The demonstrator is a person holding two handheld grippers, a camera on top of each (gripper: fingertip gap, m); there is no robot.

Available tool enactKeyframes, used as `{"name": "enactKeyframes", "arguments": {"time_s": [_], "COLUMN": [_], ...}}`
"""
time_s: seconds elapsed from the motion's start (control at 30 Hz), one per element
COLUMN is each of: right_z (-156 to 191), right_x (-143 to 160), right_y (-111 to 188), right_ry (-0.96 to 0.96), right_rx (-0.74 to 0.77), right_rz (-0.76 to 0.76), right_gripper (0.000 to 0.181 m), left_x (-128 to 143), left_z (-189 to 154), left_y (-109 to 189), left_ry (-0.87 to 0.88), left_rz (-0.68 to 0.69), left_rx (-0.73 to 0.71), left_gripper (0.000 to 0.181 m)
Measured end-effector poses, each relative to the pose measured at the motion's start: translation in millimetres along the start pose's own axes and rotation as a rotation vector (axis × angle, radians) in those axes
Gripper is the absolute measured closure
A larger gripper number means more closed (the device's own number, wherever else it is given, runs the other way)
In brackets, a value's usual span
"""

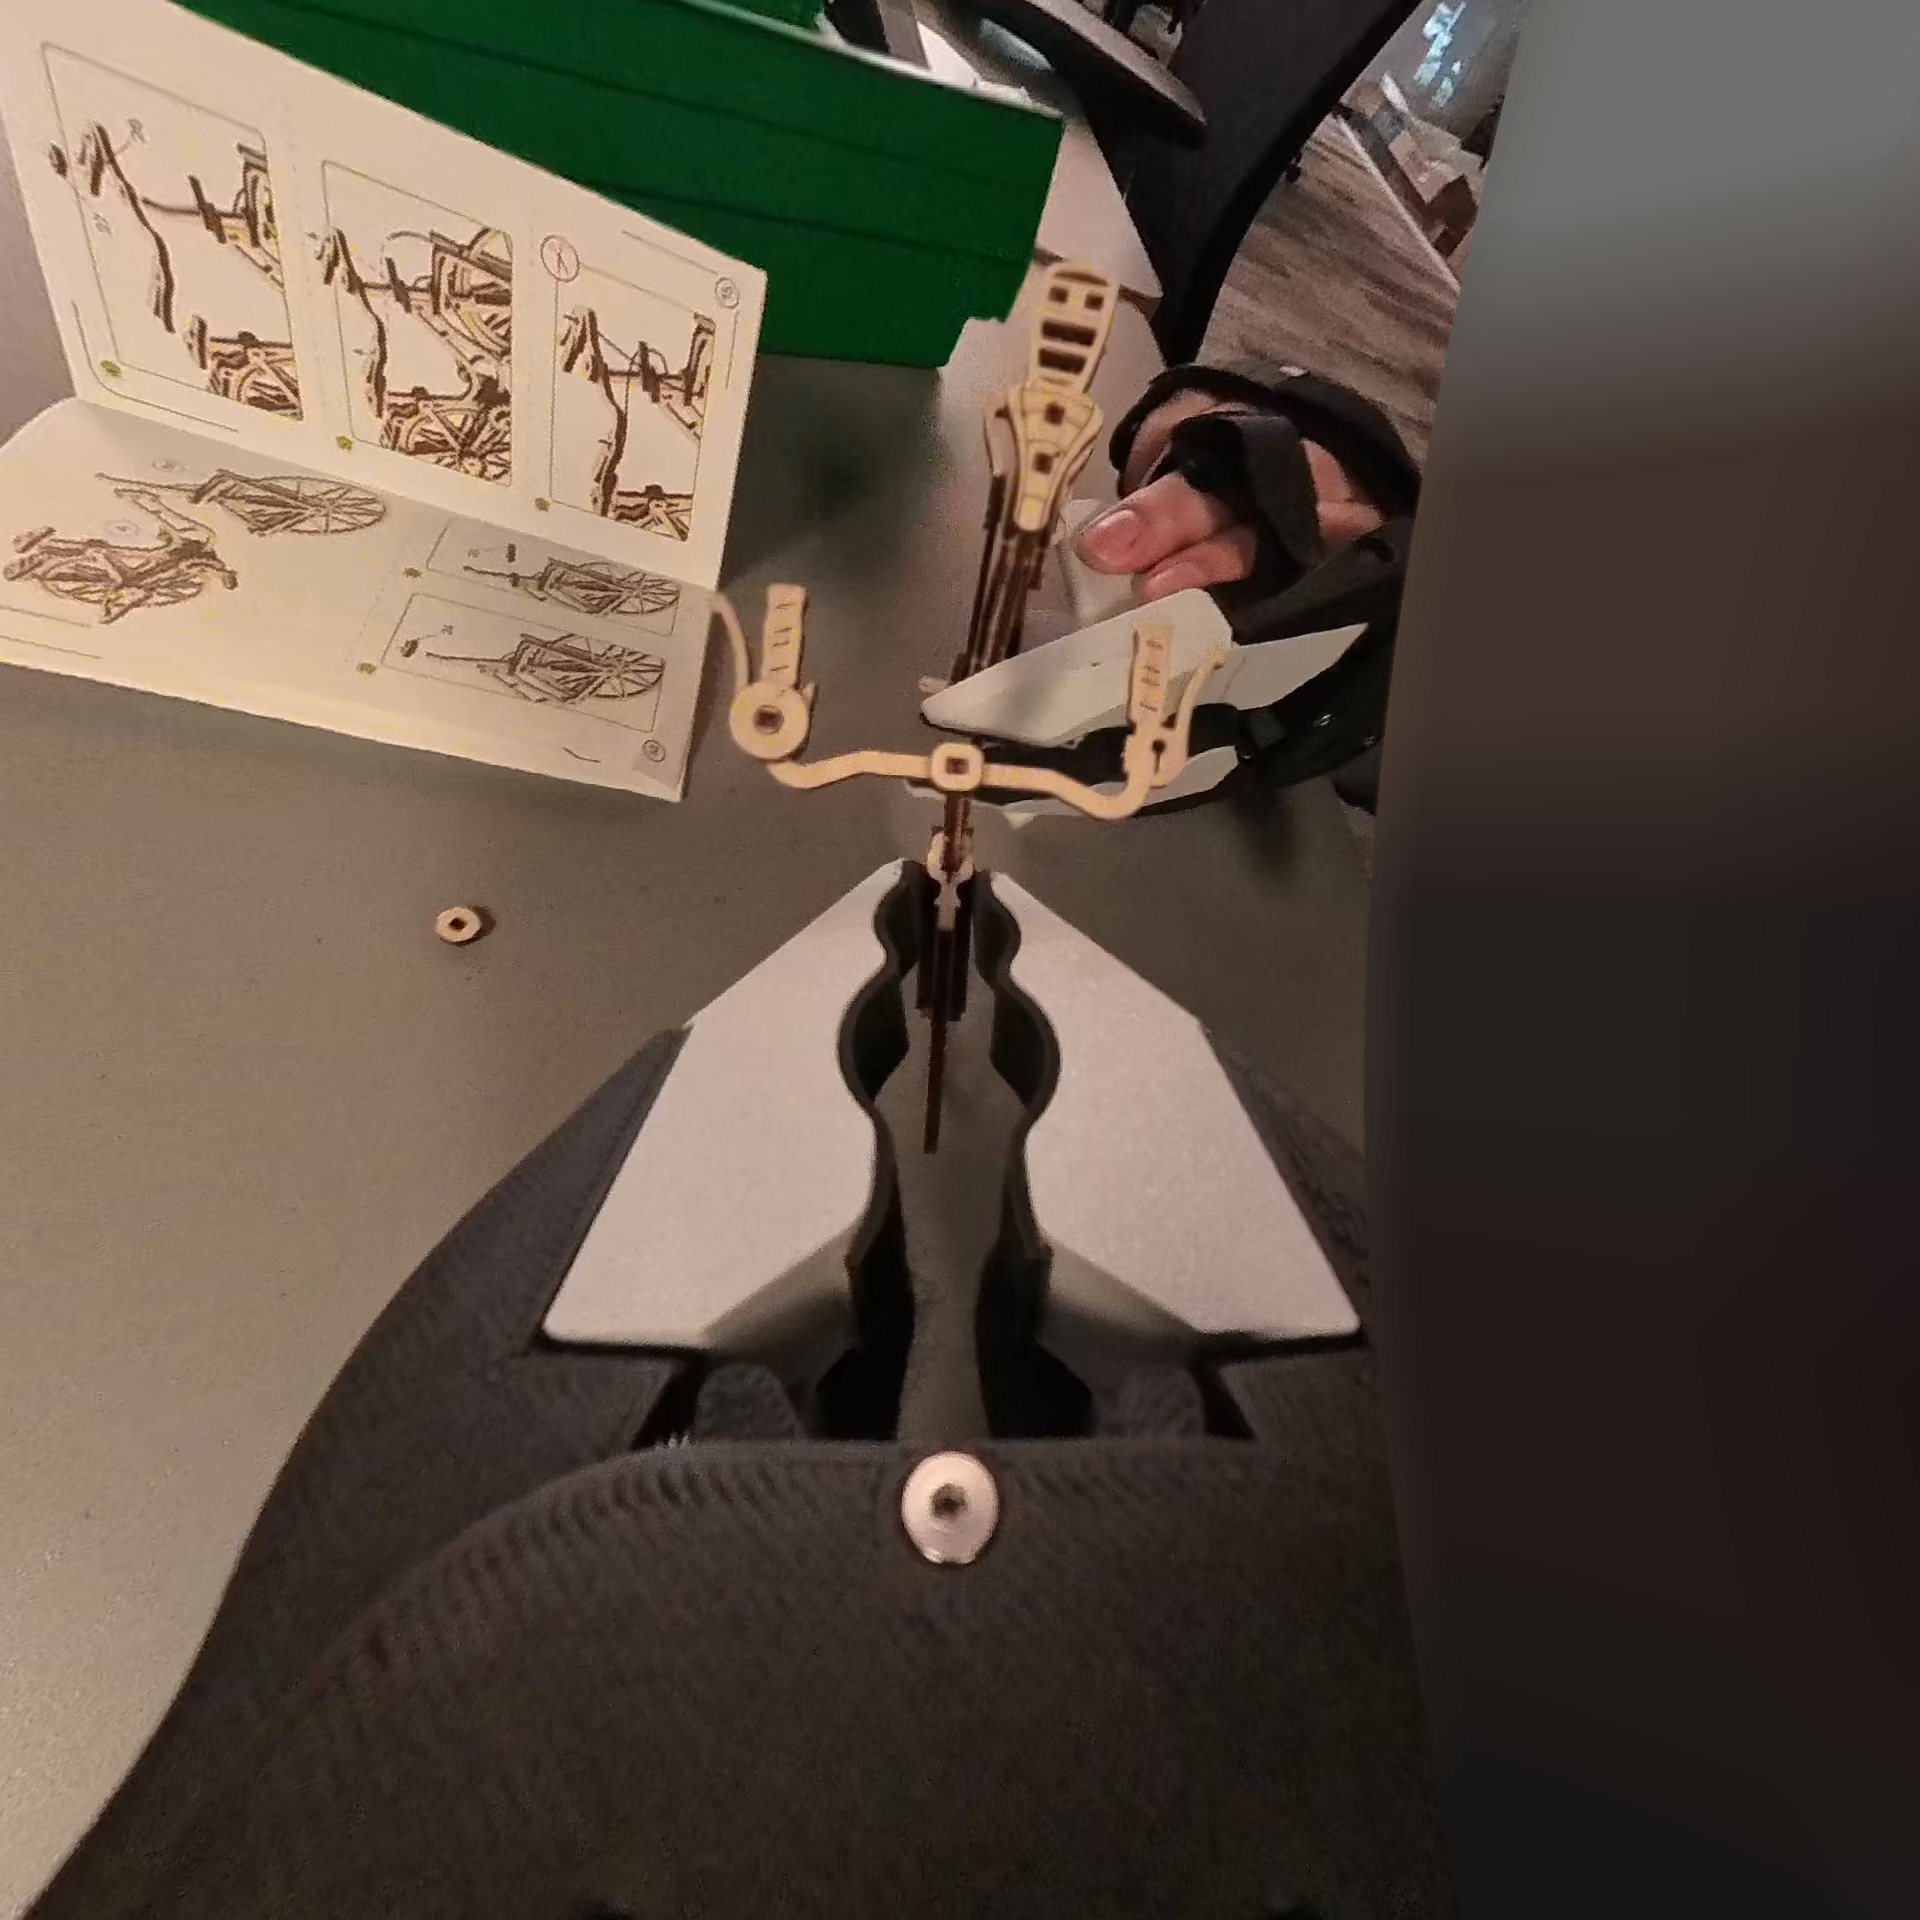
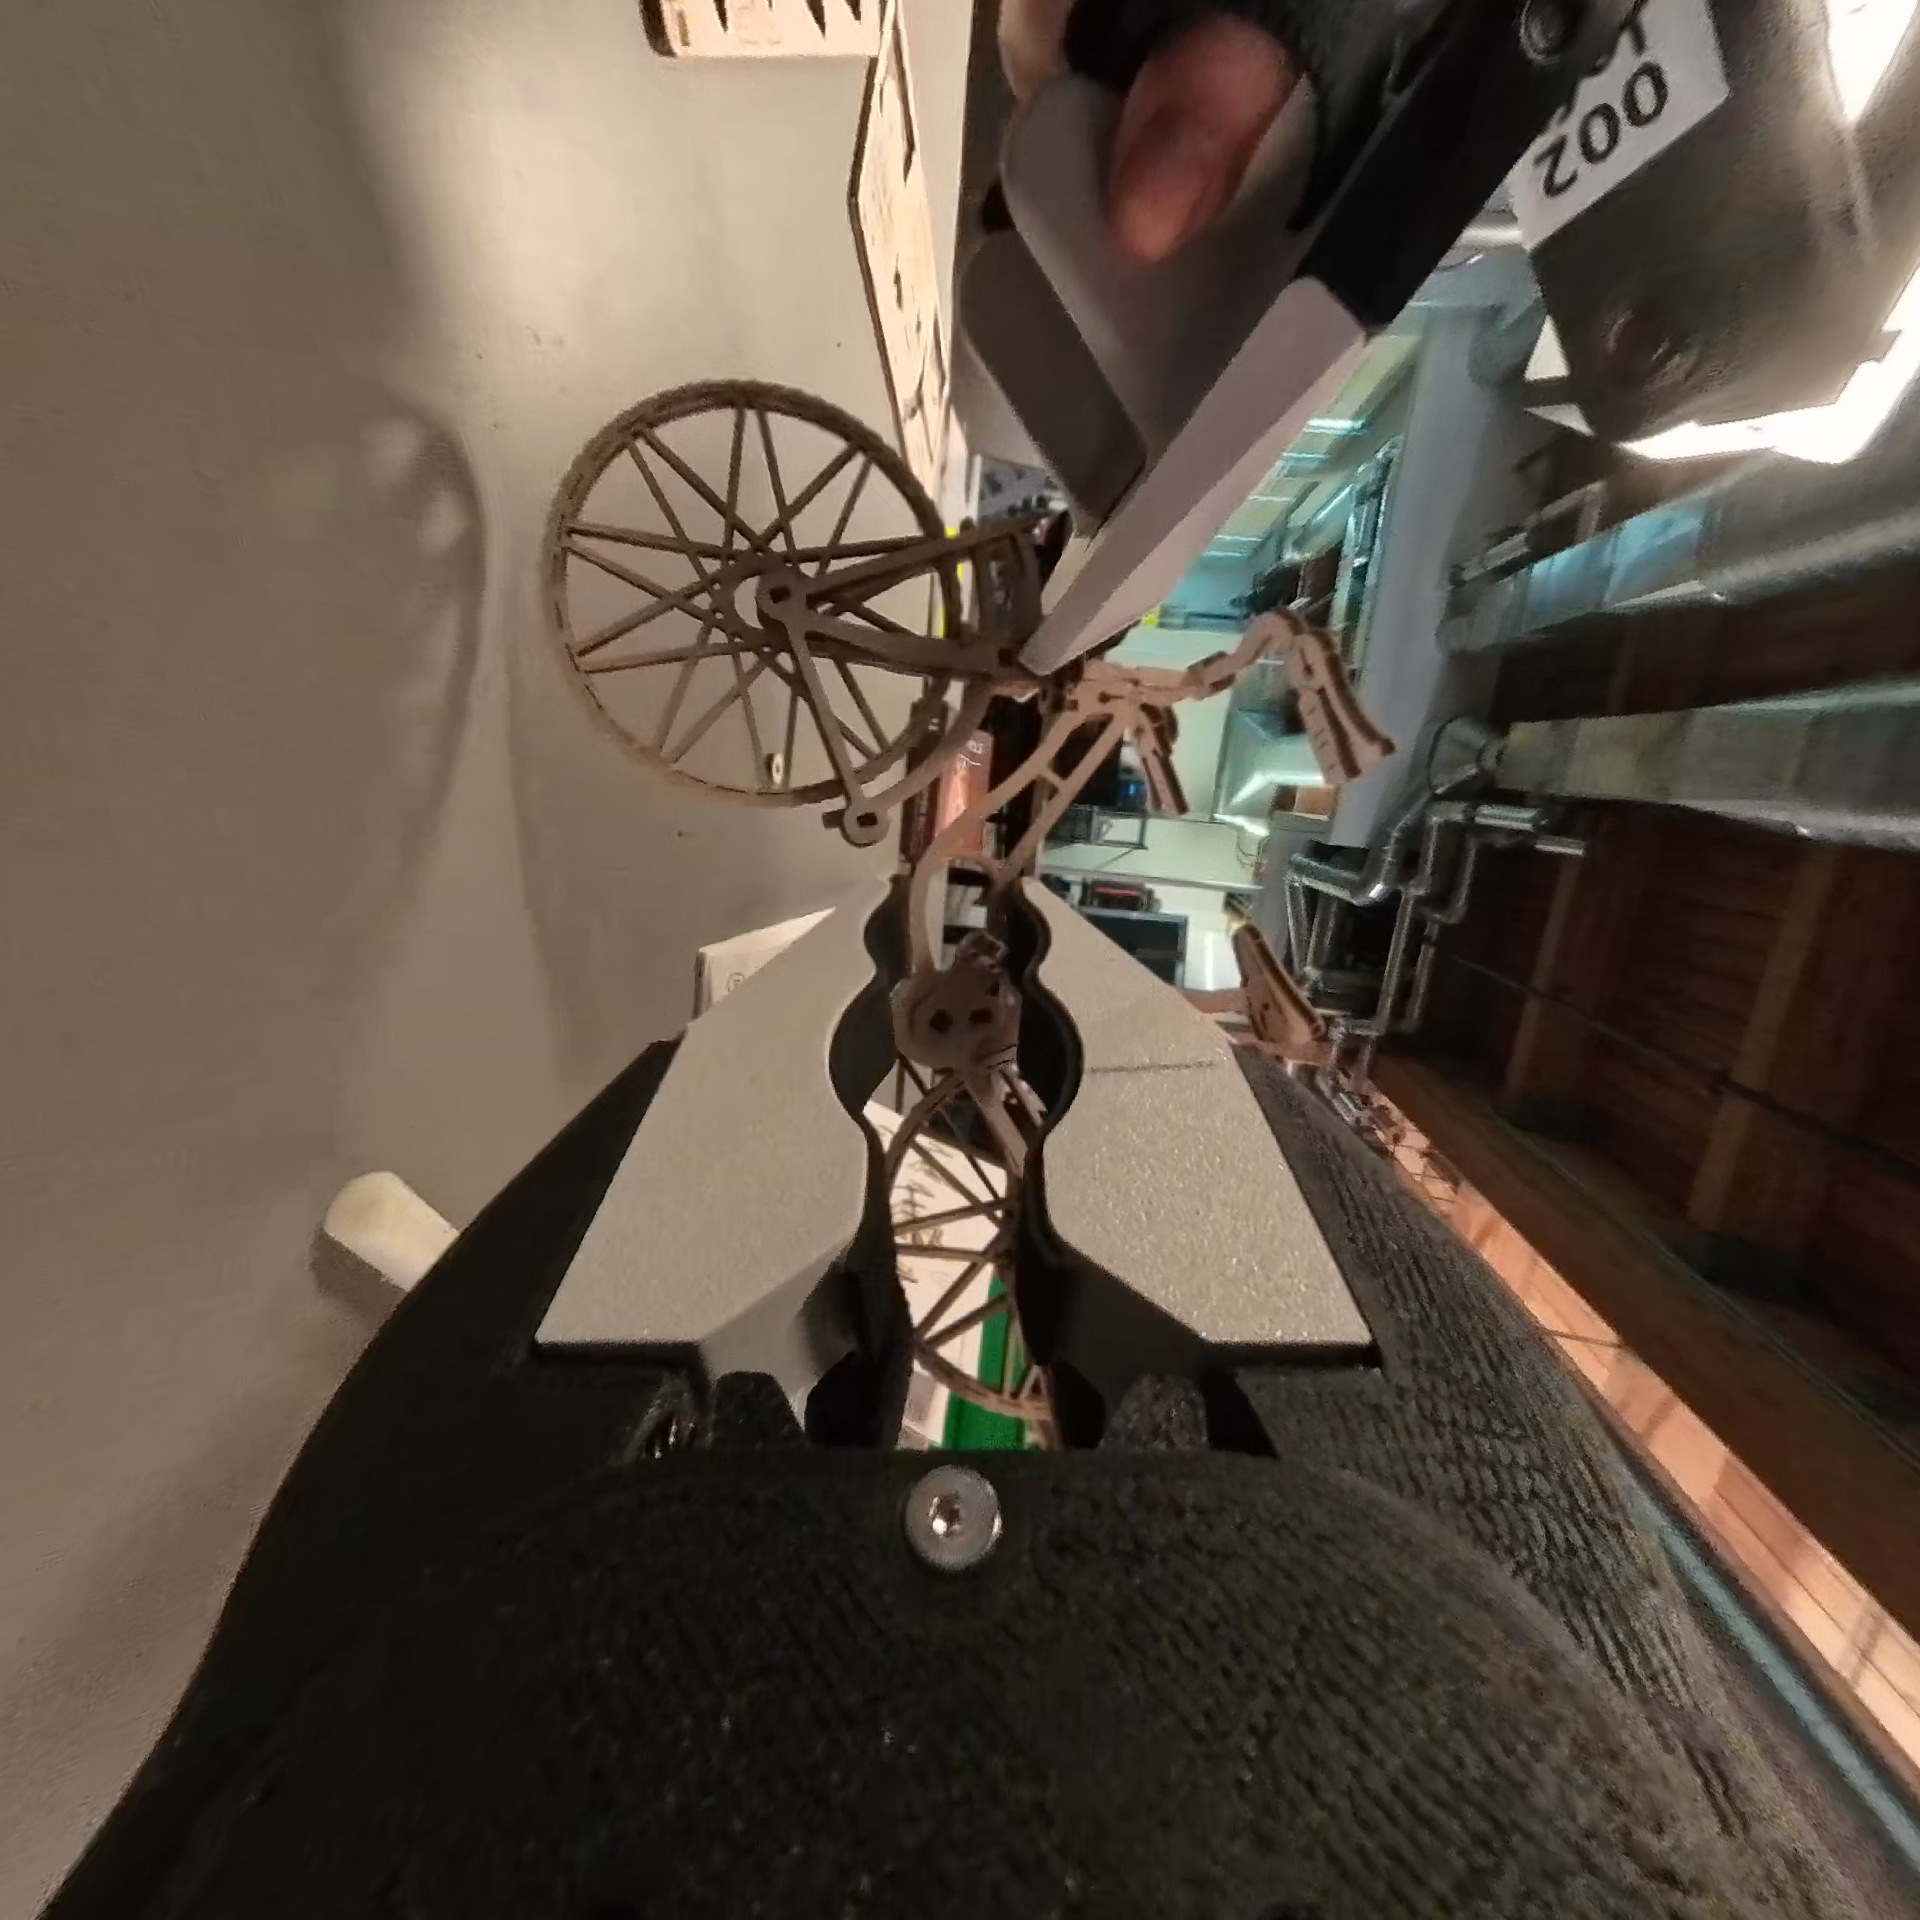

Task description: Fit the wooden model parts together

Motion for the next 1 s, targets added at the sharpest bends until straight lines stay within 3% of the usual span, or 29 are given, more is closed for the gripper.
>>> {"name": "enactKeyframes", "arguments": {"time_s": [0.5,1.0], "right_z": [-5,-5], "right_x": [-1,0], "right_y": [4,-2], "right_ry": [0.094,-0.027], "right_rx": [0.047,-0.015], "right_rz": [0.020,0.025], "right_gripper": [0.164,0.164], "left_x": [-1,-2], "left_z": [-5,-7], "left_y": [3,1], "left_ry": [0.016,0.021], "left_rz": [0.042,0.053], "left_rx": [0.005,-0.010], "left_gripper": [0.173,0.173]}}
Point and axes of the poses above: each gripper's, where its closed fingertips meet, y back along the fingers, x out of its underside, z = x × y across the jaws, the point moved 4 cm from there along y, back along the fingers, and after that the axes turned 10 degrees about -x, right-handed, at the moved point
